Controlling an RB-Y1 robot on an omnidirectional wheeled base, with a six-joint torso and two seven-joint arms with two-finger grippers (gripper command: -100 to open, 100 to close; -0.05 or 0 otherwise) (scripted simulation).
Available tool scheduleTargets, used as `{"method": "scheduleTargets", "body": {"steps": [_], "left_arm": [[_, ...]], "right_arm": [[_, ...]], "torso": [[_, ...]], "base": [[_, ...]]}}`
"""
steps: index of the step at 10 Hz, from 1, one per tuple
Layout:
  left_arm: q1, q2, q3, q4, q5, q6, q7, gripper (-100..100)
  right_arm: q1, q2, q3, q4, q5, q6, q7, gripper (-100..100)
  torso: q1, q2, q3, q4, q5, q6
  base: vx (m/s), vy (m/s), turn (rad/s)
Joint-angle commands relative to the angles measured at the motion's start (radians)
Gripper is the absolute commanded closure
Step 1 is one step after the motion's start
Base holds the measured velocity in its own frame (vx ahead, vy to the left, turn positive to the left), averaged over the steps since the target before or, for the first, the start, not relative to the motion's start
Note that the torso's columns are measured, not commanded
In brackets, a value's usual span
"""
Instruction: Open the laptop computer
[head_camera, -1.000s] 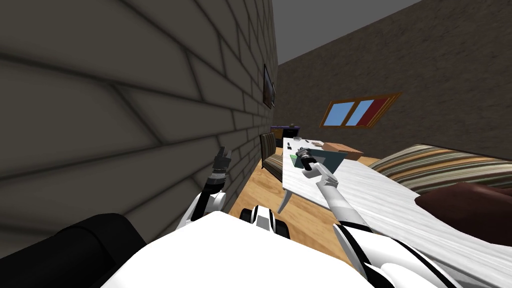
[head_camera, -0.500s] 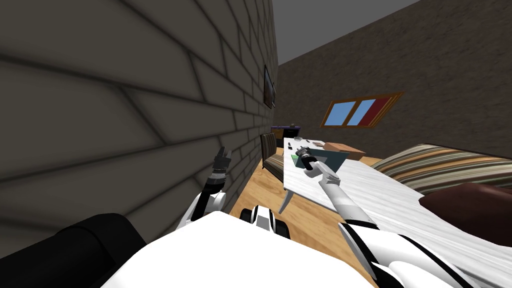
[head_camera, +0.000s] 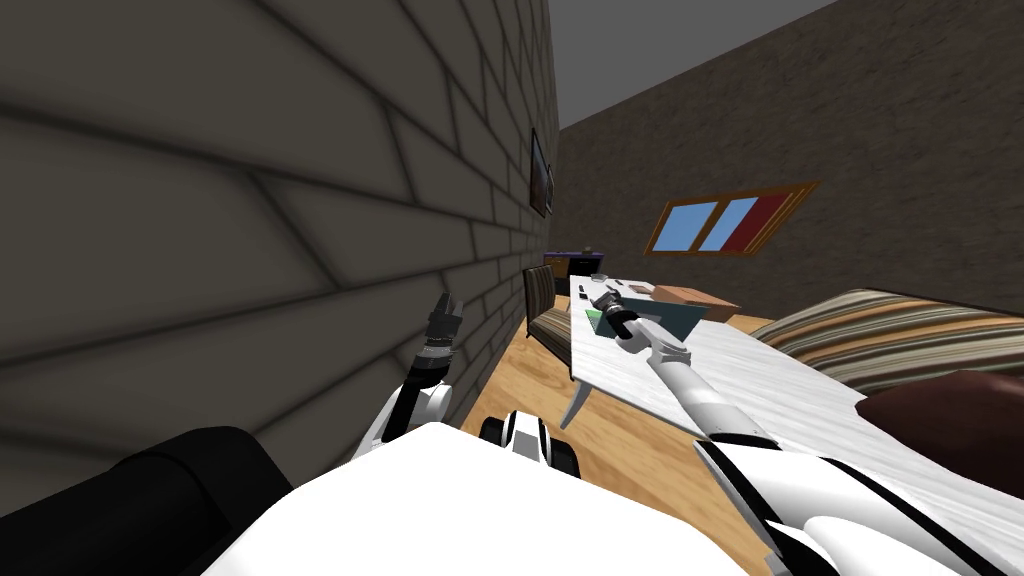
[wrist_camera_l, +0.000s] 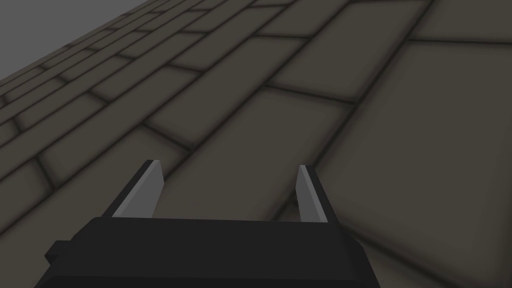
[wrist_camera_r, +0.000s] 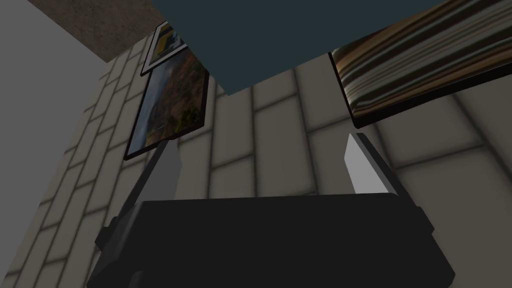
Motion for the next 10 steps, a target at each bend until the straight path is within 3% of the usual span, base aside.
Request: {"method": "scheduleTargets", "body": {"steps": [1,10], "left_arm": [[0.000,0.000,0.000,0.000,0.000,0.000,0.000,0],[0.000,0.000,0.000,0.000,0.000,0.000,0.000,0]], "right_arm": [[-0.028,-0.064,0.055,0.041,0.016,-0.041,-0.046,-100],[-0.128,-0.303,0.263,0.224,0.066,-0.197,-0.238,-100]], "torso": [[0.000,0.000,0.000,0.000,0.000,0.000],[0.000,0.000,0.000,0.000,0.000,0.000]], "base": [[0.005,0.037,0.021],[-0.002,0.045,0.022]]}}
